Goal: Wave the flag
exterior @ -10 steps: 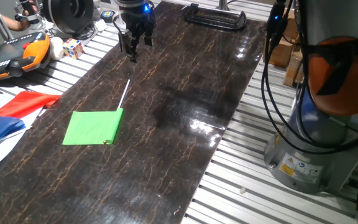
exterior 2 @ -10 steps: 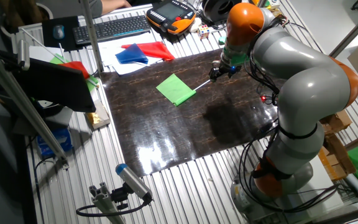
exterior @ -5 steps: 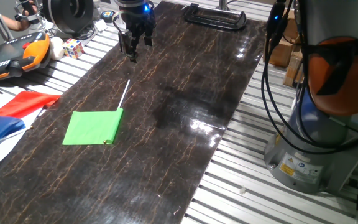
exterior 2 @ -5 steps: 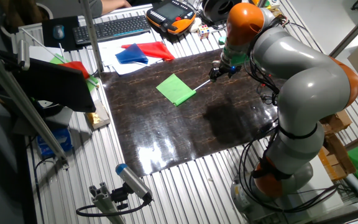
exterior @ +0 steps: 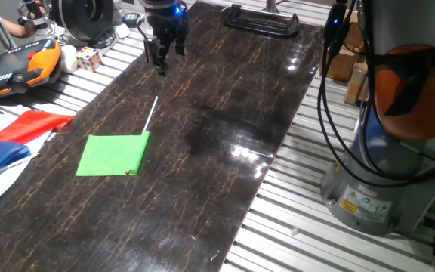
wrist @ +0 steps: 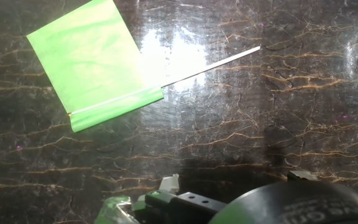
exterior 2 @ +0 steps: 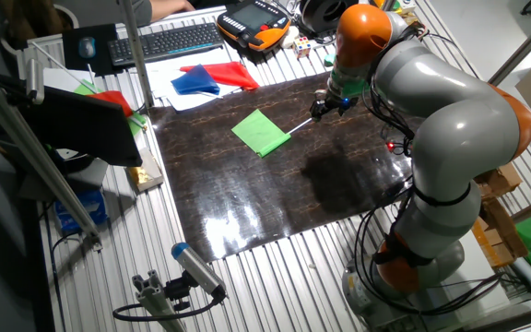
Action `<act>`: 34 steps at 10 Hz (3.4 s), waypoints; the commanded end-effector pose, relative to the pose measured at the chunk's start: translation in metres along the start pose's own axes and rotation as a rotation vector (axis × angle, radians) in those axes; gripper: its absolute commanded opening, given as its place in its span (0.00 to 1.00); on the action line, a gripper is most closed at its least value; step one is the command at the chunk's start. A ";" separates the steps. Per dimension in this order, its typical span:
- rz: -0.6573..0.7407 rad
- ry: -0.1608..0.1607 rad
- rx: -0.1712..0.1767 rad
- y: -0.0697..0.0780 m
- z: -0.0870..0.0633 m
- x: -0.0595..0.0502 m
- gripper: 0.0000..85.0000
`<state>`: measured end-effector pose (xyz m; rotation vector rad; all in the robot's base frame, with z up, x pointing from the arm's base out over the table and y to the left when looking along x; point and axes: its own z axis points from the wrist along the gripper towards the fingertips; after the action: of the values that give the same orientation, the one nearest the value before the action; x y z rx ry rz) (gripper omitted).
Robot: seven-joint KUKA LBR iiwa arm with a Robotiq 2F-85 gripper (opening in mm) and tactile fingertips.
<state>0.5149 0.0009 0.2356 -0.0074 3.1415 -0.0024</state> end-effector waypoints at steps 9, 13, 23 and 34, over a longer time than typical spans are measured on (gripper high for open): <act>-0.157 0.201 0.102 0.000 0.000 0.000 0.01; -0.131 0.204 0.105 0.000 0.000 0.000 0.01; -0.053 0.191 0.116 0.000 0.000 0.000 0.02; 0.425 0.175 0.052 0.000 0.000 0.000 0.01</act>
<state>0.5149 0.0013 0.2362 0.4445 3.3008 -0.0918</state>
